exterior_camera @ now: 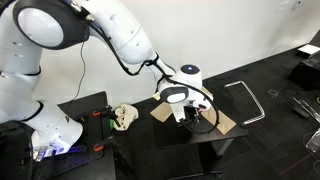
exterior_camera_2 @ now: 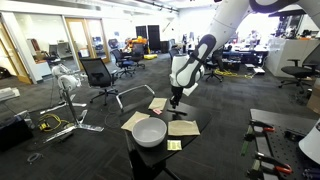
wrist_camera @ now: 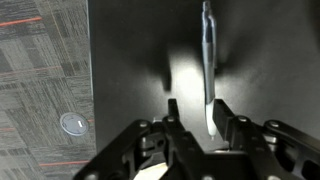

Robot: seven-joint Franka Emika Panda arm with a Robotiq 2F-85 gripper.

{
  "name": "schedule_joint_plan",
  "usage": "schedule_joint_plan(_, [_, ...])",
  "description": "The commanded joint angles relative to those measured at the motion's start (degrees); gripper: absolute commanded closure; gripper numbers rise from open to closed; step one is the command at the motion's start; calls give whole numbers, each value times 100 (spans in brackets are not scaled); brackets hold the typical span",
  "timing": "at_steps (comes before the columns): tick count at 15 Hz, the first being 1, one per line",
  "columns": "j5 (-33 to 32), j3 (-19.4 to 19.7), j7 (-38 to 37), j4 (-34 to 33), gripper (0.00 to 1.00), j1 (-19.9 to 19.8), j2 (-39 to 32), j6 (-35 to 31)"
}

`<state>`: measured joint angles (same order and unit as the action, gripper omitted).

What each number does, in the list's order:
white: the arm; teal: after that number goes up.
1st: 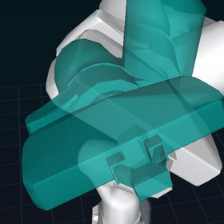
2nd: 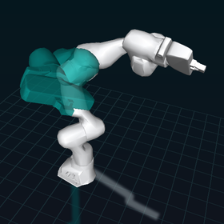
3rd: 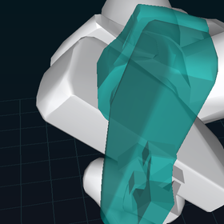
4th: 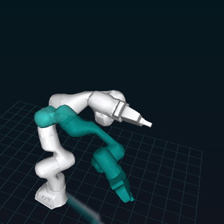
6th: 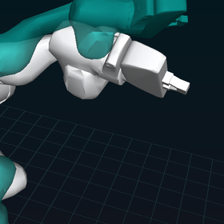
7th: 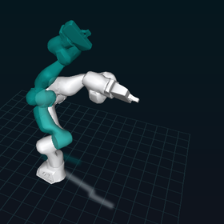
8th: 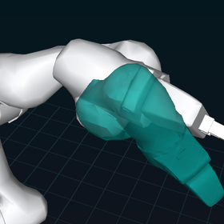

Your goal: Move the pen from the bowl to the table

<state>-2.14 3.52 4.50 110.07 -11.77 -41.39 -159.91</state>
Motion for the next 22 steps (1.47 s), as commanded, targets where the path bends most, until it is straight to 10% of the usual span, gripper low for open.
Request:
schedule_joint_plan(1, [-3,-25,141,-34,26,69,159,6])
schedule_joint_plan(5, [-12,-23,120,87,1,180,647,89])
schedule_joint_plan(22, [52,-66,460,293,0,290,2193,1065])
